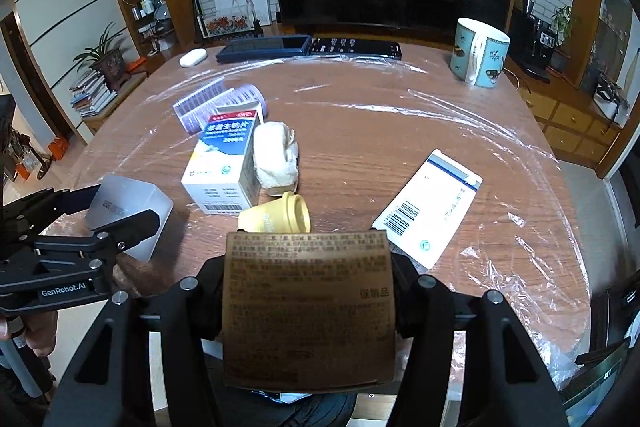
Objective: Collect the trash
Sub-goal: 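Lift both boxes and carry them past the table edge over the black bin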
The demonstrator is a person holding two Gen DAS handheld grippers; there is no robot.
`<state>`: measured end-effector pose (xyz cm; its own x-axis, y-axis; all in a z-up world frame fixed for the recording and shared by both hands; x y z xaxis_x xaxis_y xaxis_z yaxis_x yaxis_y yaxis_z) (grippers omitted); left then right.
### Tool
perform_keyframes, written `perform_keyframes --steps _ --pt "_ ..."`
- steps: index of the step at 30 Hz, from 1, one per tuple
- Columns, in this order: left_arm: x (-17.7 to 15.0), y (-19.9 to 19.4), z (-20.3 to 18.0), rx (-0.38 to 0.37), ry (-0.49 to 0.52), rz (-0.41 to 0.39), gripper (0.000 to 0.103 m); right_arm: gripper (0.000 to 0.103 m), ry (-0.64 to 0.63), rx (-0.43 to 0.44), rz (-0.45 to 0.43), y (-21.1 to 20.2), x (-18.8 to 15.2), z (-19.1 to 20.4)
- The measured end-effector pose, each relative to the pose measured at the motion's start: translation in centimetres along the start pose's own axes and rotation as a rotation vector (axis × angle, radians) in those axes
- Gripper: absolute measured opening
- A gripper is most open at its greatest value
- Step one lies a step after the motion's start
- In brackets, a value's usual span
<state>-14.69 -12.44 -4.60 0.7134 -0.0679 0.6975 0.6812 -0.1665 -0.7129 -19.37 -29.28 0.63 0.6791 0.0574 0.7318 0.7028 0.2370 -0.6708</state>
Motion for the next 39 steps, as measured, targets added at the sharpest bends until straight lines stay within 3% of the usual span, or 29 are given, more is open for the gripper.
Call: perform_keyframes --steps 20,39 --pt "-0.3 -3.5 -1.4 -0.037 0.026 -0.032 0.085 0.058 0.017 0.049 -0.028 -4.3 -1.1 0.8" --pt "-4.0 -5.5 -4.9 -0.097 0.124 0.007 0.085 0.058 0.009 0.075 0.044 -6.5 -5.7 1.2"
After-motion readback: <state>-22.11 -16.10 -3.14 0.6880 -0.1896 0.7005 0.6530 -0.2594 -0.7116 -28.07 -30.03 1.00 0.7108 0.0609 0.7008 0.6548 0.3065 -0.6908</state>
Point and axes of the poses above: each gripper's, at about its wrist camera, not at the fingertips, and y roughly the way its jaws point, z to its left, x to its top, the point moved 10 cm from there along y, roughly the way its jaws point, and after that the axes turned 10 degrees about -z, right-handed, at the moved point
